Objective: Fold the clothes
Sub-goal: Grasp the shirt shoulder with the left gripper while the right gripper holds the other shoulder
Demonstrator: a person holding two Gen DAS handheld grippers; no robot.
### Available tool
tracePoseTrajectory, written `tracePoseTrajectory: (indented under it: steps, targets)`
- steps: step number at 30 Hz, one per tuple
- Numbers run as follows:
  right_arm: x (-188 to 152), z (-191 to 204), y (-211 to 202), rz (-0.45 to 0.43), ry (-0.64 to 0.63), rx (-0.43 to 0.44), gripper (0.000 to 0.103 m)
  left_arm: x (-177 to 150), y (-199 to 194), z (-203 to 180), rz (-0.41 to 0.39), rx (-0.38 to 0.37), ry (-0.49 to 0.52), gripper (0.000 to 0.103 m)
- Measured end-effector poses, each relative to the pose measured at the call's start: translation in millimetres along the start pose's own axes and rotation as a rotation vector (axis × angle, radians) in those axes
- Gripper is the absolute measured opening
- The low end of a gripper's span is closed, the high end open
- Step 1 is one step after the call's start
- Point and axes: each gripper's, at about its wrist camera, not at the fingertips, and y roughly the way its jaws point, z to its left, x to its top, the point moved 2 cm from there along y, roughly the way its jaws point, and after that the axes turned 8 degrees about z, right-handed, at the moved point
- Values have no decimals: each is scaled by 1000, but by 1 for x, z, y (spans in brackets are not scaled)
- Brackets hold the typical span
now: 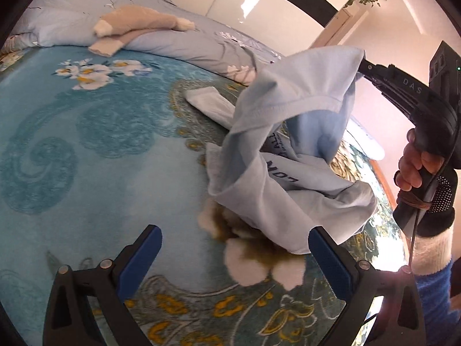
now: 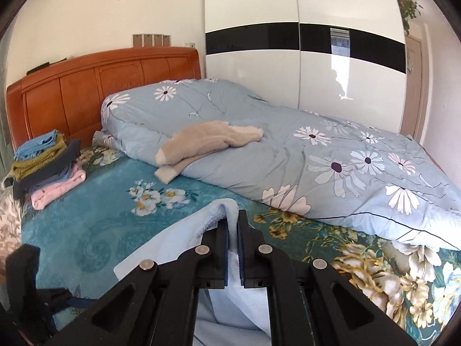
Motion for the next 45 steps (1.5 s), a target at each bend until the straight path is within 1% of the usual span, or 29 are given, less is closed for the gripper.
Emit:
tracePoseTrajectory:
  steps: [3,5,7,8,10,11,13,15,16,19,22,25,27,31,33,34,38,42,45]
  targets:
    - [1,-10,-10,-26,23,0,5,4,10,-9,9,-27,-3,102]
    - [2,-14,-18,-42,28,-7,5,7,16,-15,15,-44,-6,97]
    - [3,-17,-23,-55,35,-12,5,9,23,-21,21,-61,-9,88]
    - [4,-19,-26,-62,42,-11,5,11,26,-24,23,-69,-10,85]
    - [5,-22,-32,-76,56,-3,5,12,29,-28,32,-77,-10,68]
    - [6,-22,-35,-82,61,1,5,12,31,-30,38,-84,-13,62]
    - [8,-22,-40,-90,64,-6,5,13,35,-32,48,-91,-21,32]
    - [11,-23,-44,-97,68,-16,5,12,37,-32,55,-87,-31,9]
    - [13,-23,-47,-101,72,-24,5,12,35,-31,49,-81,-34,6]
    - [20,-23,-56,-123,91,-45,5,21,15,-22,-21,-16,-24,4]
    - [37,-21,-71,-169,110,-46,5,44,-30,-5,-122,58,-8,4]
    - [60,-9,-87,-220,101,-43,5,69,-93,14,-249,159,22,4]
    - [77,4,-98,-253,88,-39,5,83,-144,23,-340,229,50,4]
    - [106,35,-119,-322,53,-33,5,115,-237,27,-512,398,145,4]
    - [117,51,-132,-358,37,-24,5,119,-278,20,-592,487,197,4]
    - [123,59,-138,-375,29,-19,5,118,-297,15,-628,530,222,4]
    - [128,89,-173,-437,-19,-6,5,98,-358,2,-703,596,289,4]
    - [111,113,-214,-483,-85,12,5,52,-407,-15,-773,660,376,4]
    - [97,125,-243,-515,-118,39,5,27,-437,-27,-787,673,419,4]
